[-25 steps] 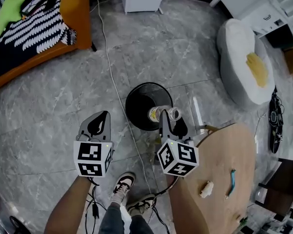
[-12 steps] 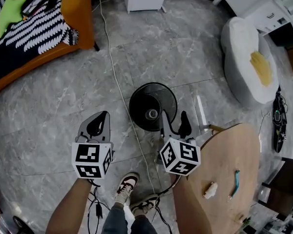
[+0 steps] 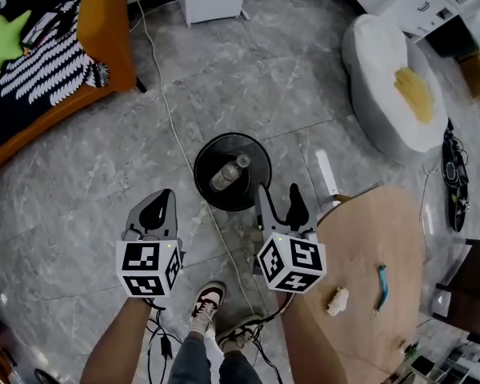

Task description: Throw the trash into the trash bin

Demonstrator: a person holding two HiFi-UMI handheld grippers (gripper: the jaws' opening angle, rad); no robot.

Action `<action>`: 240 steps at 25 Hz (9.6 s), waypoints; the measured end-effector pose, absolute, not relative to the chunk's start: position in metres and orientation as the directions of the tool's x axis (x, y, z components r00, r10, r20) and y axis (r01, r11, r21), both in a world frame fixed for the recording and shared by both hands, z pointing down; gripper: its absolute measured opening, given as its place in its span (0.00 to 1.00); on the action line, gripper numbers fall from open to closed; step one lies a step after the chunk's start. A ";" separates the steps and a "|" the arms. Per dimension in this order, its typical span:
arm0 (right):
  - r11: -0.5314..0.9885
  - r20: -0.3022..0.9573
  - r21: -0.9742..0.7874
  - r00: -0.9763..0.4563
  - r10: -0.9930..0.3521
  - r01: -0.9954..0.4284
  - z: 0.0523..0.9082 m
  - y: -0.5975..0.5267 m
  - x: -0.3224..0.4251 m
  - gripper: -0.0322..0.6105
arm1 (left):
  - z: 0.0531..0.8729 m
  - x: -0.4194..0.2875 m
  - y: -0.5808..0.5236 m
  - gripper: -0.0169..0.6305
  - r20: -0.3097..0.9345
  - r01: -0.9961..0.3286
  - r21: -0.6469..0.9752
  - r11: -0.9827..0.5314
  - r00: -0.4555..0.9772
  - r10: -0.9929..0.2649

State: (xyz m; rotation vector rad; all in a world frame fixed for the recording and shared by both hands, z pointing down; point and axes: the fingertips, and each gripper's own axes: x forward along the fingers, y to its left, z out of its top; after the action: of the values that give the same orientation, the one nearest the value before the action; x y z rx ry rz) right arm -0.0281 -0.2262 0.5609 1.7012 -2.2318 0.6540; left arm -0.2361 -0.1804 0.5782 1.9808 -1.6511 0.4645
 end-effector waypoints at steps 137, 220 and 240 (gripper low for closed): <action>0.342 0.654 -0.012 -0.266 -0.708 -0.939 0.483 -0.163 0.063 0.08 | 0.513 -0.178 -0.119 0.01 0.602 -0.968 0.241 -0.065 0.202 -0.772; 0.059 0.785 -0.056 -0.080 -0.614 -0.997 0.559 0.044 0.210 0.27 | 0.568 0.032 -0.015 0.01 0.660 -0.865 0.269 -0.424 0.486 -0.573; 0.079 0.837 -0.028 -0.067 -0.544 -0.996 0.587 0.046 0.208 0.19 | 0.579 0.014 -0.018 0.01 0.674 -0.881 0.266 -0.391 0.460 -0.577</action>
State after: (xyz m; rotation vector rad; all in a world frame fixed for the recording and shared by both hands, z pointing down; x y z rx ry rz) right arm 0.2077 0.0462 0.5870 1.5397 -1.6925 0.8639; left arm 0.0137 -0.0184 0.5790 2.1067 -1.2096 0.6508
